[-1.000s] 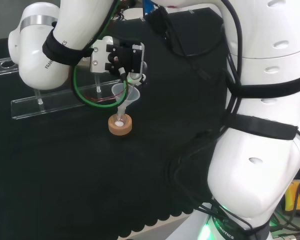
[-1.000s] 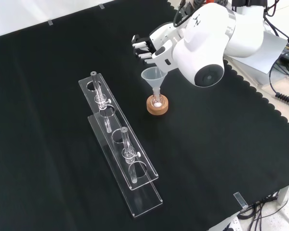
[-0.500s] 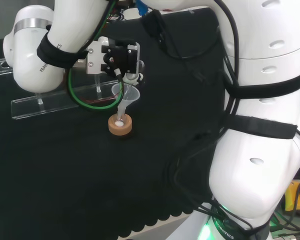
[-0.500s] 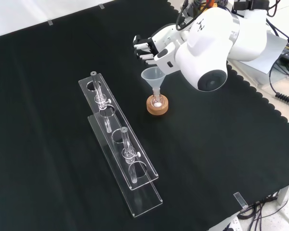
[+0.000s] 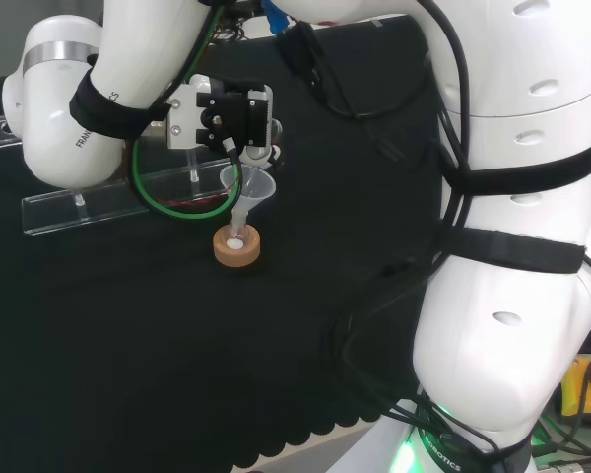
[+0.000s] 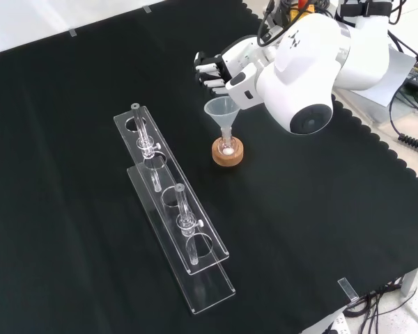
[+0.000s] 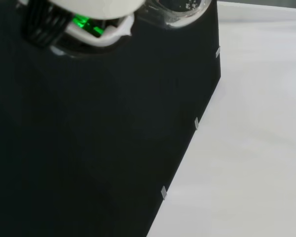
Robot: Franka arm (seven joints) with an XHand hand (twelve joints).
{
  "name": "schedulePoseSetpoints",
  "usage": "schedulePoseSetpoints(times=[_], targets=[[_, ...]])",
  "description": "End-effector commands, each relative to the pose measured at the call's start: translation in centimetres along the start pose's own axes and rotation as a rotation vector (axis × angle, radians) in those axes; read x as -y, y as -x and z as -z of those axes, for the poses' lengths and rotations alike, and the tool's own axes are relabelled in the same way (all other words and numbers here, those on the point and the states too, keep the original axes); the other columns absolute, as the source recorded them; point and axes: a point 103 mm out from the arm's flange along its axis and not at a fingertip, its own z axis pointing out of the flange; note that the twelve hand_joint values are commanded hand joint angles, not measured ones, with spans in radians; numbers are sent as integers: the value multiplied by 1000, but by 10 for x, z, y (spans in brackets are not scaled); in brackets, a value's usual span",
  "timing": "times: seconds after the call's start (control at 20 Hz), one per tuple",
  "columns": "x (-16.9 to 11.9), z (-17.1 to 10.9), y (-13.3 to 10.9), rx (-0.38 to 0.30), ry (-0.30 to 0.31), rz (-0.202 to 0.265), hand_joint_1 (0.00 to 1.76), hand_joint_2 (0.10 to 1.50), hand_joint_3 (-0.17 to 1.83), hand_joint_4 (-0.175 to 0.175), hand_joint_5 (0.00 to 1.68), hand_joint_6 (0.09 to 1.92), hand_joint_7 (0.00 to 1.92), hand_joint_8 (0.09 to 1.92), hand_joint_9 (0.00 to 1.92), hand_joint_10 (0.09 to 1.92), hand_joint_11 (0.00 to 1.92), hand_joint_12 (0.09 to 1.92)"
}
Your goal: Pour all the NaCl from the weighing funnel into the round-bottom flask.
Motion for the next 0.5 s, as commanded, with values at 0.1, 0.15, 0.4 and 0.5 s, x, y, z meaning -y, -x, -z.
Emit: schedulePoseSetpoints(times=[0.1,0.15,0.4,0.5], targets=[[0,0,1,2,5,-4,1071,651,868,175,1081,1107,719,641,1019,391,705,1219],[0,0,1,11,7,-4,1071,650,868,175,1081,1107,719,641,1019,391,705,1219],[0,-1,1,11,13,-3,1071,650,868,175,1081,1107,722,642,1018,392,705,1220],[0,-1,2,10,16,-5,1071,650,868,175,1081,1107,723,642,1019,393,705,1220]])
